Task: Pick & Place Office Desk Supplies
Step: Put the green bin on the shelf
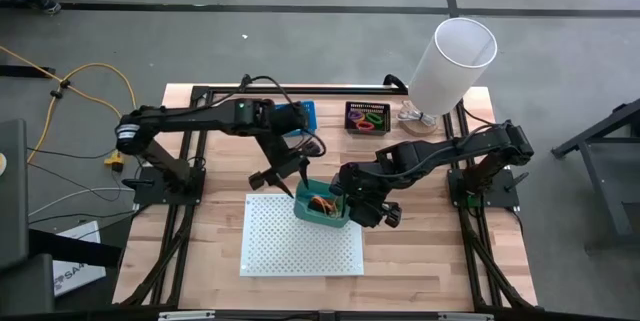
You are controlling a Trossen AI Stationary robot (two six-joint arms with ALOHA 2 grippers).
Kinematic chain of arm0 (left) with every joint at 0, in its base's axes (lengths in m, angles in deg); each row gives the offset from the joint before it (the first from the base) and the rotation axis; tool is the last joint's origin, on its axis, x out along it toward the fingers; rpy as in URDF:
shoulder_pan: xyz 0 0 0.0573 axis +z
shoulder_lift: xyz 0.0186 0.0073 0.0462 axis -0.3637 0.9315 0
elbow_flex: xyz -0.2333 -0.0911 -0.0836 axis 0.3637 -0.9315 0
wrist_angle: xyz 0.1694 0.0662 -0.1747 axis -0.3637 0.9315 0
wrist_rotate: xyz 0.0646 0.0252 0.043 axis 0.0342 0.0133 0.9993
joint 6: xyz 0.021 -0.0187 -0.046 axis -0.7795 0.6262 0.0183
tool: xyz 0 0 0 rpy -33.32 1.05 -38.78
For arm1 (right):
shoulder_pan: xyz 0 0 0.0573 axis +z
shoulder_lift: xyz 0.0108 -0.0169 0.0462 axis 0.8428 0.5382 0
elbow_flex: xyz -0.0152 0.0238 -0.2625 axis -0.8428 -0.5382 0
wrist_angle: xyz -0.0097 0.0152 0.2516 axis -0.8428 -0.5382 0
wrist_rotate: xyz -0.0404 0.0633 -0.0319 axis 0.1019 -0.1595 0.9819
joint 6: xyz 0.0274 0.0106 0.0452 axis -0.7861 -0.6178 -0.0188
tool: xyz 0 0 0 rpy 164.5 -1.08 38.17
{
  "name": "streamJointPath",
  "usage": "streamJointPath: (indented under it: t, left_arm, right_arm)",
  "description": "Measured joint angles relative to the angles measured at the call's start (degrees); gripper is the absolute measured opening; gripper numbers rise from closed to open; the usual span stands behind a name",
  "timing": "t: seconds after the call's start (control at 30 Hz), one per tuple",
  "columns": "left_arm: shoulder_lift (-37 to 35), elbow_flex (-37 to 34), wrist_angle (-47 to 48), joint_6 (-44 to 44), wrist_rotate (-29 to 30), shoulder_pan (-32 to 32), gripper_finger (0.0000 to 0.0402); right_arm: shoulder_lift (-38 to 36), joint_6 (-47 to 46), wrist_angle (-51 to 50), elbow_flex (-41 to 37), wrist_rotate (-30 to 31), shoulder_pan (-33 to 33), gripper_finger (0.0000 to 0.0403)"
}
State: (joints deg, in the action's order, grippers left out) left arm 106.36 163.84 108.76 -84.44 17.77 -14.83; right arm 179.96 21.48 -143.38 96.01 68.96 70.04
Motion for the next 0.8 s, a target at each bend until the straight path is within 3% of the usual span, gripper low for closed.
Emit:
streamJointPath:
  t: [0.33,0.8]
  left_arm:
    - [3.5,4.1,5.8,-1.7,-7.9,0.7,0.0195]
    - [3.8,4.1,6.1,-1.2,-8.1,0.1,0.0195]
  right_arm:
    - [0.0,-1.3,-0.7,0.0,0.0,0.0,0.0003]
    - [0.0,-1.1,0.1,0.0,3.4,0.0,0.0003]
